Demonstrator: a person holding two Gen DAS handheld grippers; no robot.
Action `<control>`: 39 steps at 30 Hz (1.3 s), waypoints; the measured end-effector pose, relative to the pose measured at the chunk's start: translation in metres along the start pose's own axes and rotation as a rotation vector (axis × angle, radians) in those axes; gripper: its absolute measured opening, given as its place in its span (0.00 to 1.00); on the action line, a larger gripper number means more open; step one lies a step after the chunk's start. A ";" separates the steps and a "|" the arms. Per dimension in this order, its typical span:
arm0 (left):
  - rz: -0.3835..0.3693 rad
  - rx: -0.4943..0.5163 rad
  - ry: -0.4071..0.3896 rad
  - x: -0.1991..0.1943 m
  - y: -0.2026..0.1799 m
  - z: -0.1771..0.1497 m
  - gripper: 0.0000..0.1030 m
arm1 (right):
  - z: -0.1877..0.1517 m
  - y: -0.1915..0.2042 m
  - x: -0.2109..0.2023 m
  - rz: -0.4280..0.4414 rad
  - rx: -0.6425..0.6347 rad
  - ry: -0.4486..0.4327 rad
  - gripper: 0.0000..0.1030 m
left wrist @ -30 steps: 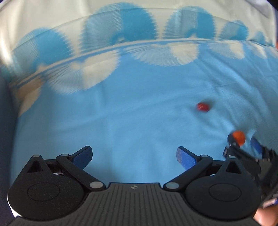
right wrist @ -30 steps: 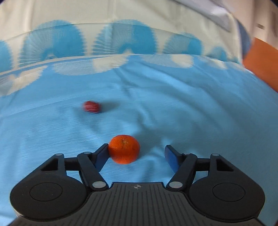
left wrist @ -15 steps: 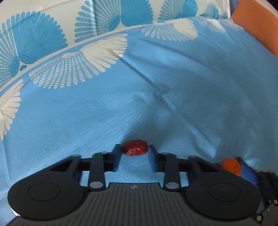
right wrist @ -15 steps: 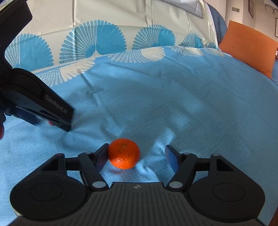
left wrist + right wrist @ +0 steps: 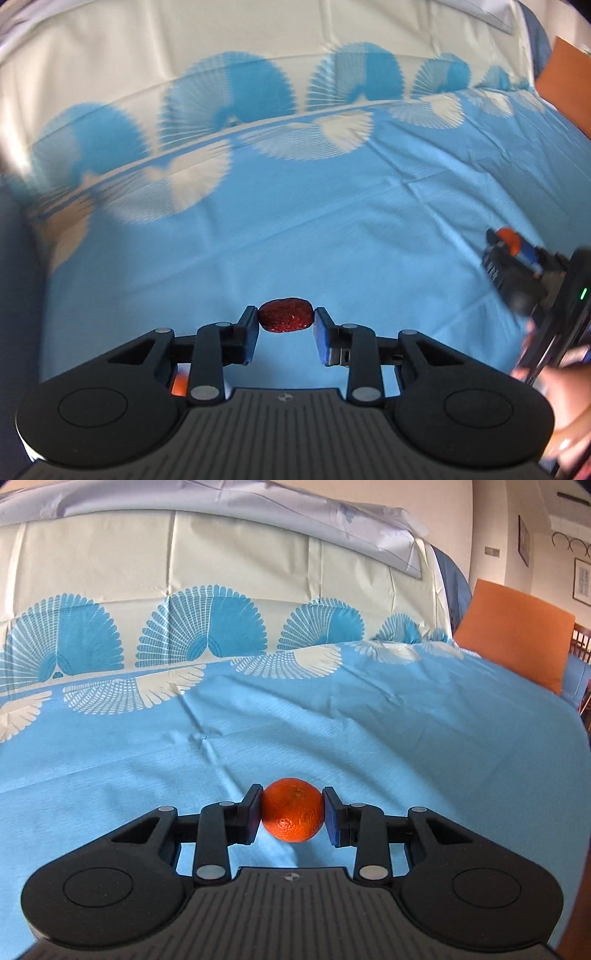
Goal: Organize fruits
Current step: 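Carry the date and tangerine over the plate with both tools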
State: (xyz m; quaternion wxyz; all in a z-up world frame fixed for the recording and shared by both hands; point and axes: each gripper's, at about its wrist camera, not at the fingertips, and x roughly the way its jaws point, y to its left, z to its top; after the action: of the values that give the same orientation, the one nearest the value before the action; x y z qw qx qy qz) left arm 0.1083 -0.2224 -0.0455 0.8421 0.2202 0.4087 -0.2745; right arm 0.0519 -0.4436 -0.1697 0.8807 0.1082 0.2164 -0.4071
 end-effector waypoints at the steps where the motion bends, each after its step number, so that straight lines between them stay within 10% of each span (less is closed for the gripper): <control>1: 0.027 -0.027 0.000 -0.022 0.012 -0.016 0.34 | 0.004 -0.003 -0.018 0.026 0.003 -0.004 0.35; 8: 0.169 -0.174 0.027 -0.126 0.062 -0.103 0.34 | 0.022 -0.027 -0.161 0.353 -0.016 0.076 0.35; 18: 0.176 -0.309 0.006 -0.200 0.074 -0.179 0.34 | 0.007 -0.006 -0.312 0.665 -0.193 0.128 0.35; 39: 0.121 -0.361 -0.061 -0.231 0.081 -0.218 0.34 | -0.003 0.021 -0.383 0.726 -0.413 0.046 0.35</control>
State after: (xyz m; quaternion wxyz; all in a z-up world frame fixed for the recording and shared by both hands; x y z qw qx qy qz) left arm -0.0818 0.0336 0.0296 0.8949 0.0812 0.4117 -0.1521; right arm -0.1529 -0.1716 0.0080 0.9652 0.0077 0.2609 -0.0160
